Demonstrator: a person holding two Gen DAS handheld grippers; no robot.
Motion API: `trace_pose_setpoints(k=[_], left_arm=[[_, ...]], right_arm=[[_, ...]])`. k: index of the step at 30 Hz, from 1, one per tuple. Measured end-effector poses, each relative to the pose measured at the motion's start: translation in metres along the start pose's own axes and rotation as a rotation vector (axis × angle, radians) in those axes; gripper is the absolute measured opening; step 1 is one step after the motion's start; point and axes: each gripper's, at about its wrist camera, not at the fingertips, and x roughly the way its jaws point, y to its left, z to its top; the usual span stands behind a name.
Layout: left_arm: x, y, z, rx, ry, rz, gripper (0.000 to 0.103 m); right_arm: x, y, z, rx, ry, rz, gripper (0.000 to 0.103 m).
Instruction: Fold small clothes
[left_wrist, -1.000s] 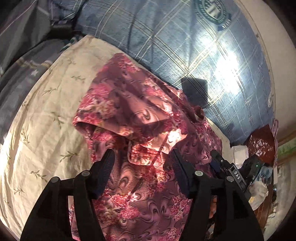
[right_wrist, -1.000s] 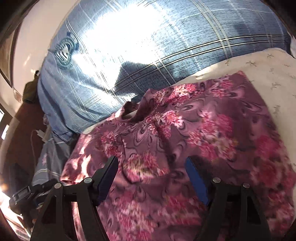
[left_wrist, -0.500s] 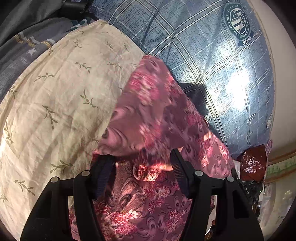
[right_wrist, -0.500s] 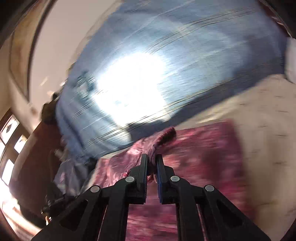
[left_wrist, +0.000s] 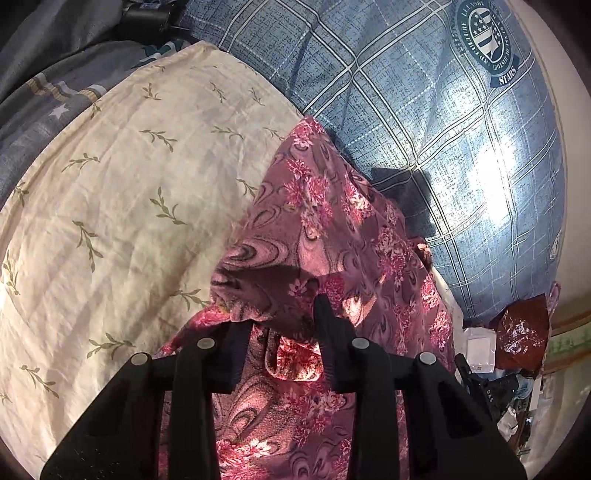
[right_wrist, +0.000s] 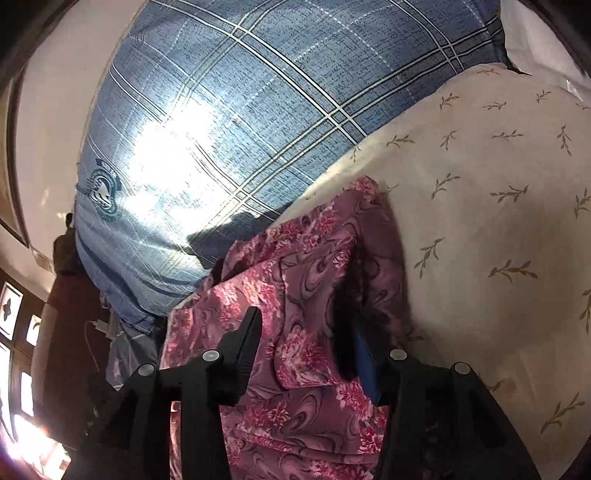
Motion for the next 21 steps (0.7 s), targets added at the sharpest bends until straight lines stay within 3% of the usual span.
trace_pose_setpoints(k=[1, 2, 4, 5, 8, 11, 12, 13, 15, 17, 18, 19, 21], left_arm=[[-0.001, -0.002, -0.001, 0.008, -0.008, 0.01, 0.03], [-0.003, -0.002, -0.002, 0.019, -0.017, 0.024, 0.03], [0.002, 0.0, -0.004, 0.032, -0.005, 0.053, 0.03], [0.005, 0.002, -0.004, 0.039, -0.002, 0.057, 0.03], [0.0, 0.003, -0.008, 0.057, 0.007, 0.05, 0.03], [-0.017, 0.004, -0.025, 0.08, 0.04, -0.002, 0.03], [-0.022, 0.004, -0.033, 0.09, 0.045, -0.019, 0.037], [-0.025, 0.003, -0.042, 0.099, 0.052, -0.022, 0.051], [-0.019, 0.006, -0.062, 0.114, 0.087, 0.007, 0.061], [-0.019, 0.003, -0.078, 0.178, 0.044, 0.029, 0.061], [-0.02, -0.002, -0.083, 0.222, 0.039, 0.067, 0.061], [-0.021, -0.008, -0.087, 0.253, 0.054, 0.103, 0.061], [-0.03, -0.011, -0.095, 0.269, 0.089, 0.093, 0.061]], right_arm=[[-0.006, 0.003, 0.0, -0.031, -0.016, 0.012, 0.005], [-0.015, 0.009, 0.001, -0.053, -0.058, 0.023, 0.002], [-0.03, 0.015, 0.005, -0.069, -0.122, 0.008, 0.002], [-0.026, 0.013, 0.007, -0.074, -0.1, -0.019, 0.002], [-0.001, -0.002, 0.002, -0.098, 0.075, -0.179, 0.003], [-0.038, 0.004, -0.008, -0.098, -0.007, -0.122, 0.01], [-0.053, 0.006, -0.013, -0.098, -0.026, -0.07, 0.01], [-0.064, 0.006, -0.02, -0.096, -0.029, -0.026, 0.01], [-0.074, 0.001, -0.039, -0.09, 0.002, -0.03, 0.017], [-0.065, -0.013, -0.056, -0.072, 0.104, -0.103, 0.02], [-0.066, -0.021, -0.063, -0.043, 0.117, -0.095, 0.009], [-0.073, -0.024, -0.066, -0.008, 0.088, -0.078, 0.01], [-0.092, -0.021, -0.069, 0.032, 0.062, -0.074, 0.017]])
